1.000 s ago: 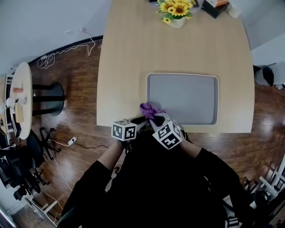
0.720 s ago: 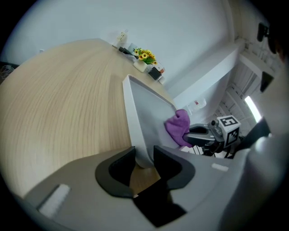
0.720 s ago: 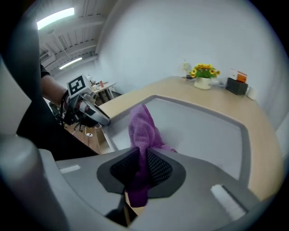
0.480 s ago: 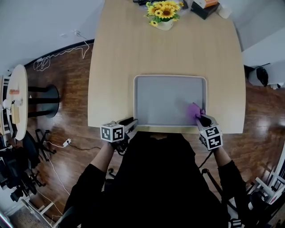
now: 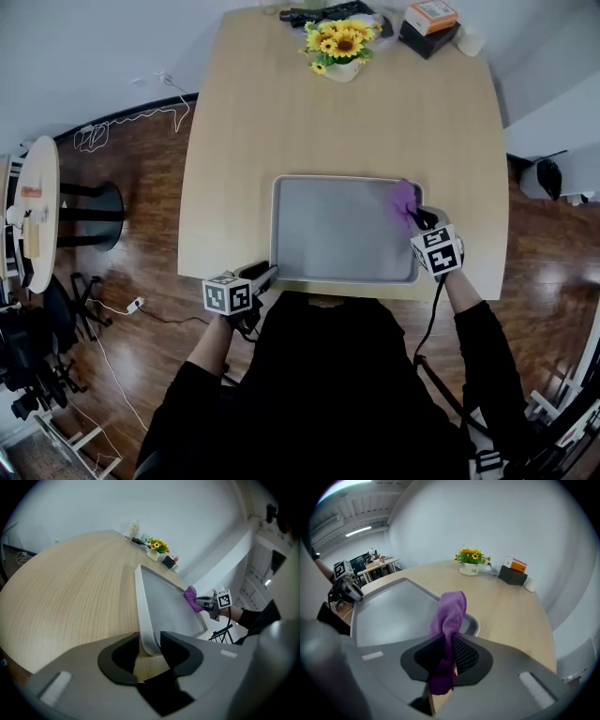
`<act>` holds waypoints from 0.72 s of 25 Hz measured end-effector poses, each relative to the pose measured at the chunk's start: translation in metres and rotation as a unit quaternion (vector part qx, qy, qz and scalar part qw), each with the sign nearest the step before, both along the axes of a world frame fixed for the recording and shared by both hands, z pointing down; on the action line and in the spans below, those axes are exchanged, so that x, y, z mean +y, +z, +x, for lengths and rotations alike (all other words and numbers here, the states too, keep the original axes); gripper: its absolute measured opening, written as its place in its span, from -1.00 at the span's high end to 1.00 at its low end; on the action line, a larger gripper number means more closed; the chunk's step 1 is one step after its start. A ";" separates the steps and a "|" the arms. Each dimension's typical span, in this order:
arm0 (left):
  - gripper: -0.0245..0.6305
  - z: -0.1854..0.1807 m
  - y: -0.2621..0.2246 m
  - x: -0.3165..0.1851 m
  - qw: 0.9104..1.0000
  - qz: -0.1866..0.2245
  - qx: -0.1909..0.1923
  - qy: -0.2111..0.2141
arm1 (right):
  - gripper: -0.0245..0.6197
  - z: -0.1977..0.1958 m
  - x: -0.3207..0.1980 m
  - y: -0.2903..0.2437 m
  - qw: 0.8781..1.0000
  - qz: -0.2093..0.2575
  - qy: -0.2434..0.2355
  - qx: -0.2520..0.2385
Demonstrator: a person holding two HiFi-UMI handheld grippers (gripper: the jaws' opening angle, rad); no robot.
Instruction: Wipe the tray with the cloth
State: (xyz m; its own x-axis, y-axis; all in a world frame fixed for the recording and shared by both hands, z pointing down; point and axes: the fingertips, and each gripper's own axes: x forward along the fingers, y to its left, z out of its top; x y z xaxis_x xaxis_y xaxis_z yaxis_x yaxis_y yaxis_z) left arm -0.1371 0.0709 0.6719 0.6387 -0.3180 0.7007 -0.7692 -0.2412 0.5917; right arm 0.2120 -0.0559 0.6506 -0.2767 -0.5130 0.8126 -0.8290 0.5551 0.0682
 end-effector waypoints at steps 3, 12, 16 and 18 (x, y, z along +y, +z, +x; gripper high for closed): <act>0.53 0.000 0.001 0.000 1.000 -0.001 -0.001 -0.006 | 0.78 0.002 -0.038 -0.002 1.000 -0.003 0.000 0.019; 0.53 -0.002 -0.014 -0.018 0.999 0.042 0.016 -0.009 | 0.78 -0.076 0.051 -0.008 0.990 -0.007 -0.142 0.007; 0.53 -0.004 -0.017 -0.045 0.999 0.048 -0.004 -0.009 | 0.78 -0.124 0.134 -0.009 0.966 -0.056 -0.250 -0.032; 0.53 -0.002 -0.012 -0.051 0.999 0.038 -0.032 0.011 | 0.78 -0.138 0.164 -0.010 0.949 -0.080 -0.298 -0.058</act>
State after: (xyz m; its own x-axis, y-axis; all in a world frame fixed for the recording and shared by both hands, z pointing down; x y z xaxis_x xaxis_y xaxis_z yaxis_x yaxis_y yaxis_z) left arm -0.1388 0.0197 0.6598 0.6005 -0.3581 0.7149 -0.7991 -0.3001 0.5209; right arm 0.0735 0.1077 0.6409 -0.5719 -0.1097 0.8129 -0.3603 0.9239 -0.1288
